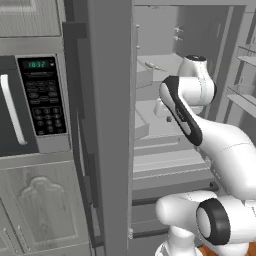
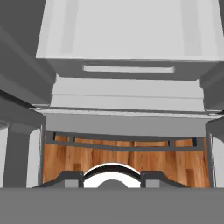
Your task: Take the fish out of the fridge, briefly rinse it in the sink, and place it on the tray next to the sink.
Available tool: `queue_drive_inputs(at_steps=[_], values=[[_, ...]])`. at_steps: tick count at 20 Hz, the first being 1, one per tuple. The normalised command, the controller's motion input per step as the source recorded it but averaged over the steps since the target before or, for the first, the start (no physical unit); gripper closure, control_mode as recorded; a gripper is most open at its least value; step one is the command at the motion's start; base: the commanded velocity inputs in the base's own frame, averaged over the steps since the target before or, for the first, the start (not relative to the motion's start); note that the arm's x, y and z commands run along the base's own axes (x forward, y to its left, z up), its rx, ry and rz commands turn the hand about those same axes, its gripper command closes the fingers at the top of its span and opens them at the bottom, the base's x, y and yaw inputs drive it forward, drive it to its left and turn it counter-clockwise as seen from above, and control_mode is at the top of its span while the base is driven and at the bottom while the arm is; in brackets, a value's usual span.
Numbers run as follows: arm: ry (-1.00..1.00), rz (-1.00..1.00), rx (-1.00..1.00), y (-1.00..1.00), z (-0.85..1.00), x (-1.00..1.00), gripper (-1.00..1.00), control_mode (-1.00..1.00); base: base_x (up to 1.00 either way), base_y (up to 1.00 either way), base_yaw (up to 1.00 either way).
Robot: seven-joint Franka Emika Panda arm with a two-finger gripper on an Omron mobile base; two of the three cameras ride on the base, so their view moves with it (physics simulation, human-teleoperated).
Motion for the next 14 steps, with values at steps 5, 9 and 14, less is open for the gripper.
queue_drive_inputs(at_steps=[5, 9, 14], values=[[-0.21, 0.00, 0.00, 0.01, 0.23, 0.00, -1.00, -1.00, 0.00, 0.00, 0.00], [-0.51, 0.00, 0.00, -0.10, 0.68, -0.09, -1.00, -1.00, 0.00, 0.00, 0.00], [-0.55, 0.00, 0.00, -0.05, 0.81, -0.10, -1.00, -1.00, 0.00, 0.00, 0.00]])
